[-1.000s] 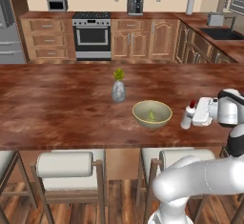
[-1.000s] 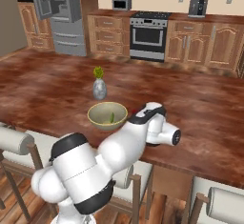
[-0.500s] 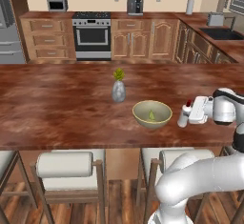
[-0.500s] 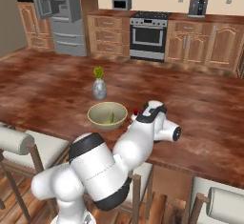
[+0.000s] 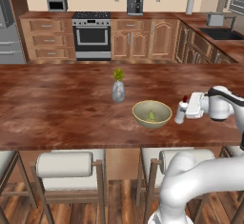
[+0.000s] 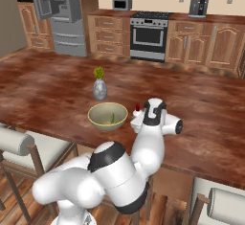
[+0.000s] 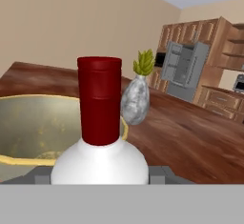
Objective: There is a bowl on the dining counter. Grab a lemon wedge from the fridge and place it in the bowl. Then get the liquor bottle and glass cup from the cabinet and place them next to the bowl.
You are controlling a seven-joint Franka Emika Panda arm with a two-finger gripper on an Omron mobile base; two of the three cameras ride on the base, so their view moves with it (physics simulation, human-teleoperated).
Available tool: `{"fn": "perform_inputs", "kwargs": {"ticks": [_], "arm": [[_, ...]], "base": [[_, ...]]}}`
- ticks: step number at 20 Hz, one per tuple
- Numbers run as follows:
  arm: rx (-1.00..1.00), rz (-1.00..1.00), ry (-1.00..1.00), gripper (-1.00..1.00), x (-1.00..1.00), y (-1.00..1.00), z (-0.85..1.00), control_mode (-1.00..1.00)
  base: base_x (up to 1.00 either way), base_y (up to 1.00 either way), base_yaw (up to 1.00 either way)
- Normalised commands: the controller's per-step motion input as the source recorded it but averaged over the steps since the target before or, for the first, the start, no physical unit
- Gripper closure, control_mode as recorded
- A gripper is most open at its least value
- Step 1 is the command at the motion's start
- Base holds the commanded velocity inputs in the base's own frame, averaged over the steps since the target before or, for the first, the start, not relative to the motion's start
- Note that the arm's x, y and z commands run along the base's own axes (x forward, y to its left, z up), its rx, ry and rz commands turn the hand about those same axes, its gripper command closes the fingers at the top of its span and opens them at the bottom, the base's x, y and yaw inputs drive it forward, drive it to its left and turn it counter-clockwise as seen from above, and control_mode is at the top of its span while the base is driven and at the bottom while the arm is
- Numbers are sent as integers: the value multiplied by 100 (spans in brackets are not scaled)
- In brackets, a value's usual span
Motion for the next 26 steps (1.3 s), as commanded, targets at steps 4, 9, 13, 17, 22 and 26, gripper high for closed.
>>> {"fn": "perform_inputs", "kwargs": {"ticks": [4, 9, 13, 17, 22, 26], "arm": [[0, 2, 0, 100, 25, 0, -25, -100], [-1, 1, 0, 100, 10, 0, -32, -100], [-4, 0, 0, 100, 0, 0, -39, -100], [-5, 0, 0, -100, 3, 0, -39, -100], [-3, 0, 0, -100, 0, 0, -12, -100], [0, 0, 0, -100, -7, 0, 2, -100]], "base": [[0, 0, 0], [0, 0, 0], [0, 0, 0], [0, 0, 0], [0, 0, 0], [0, 0, 0]]}}
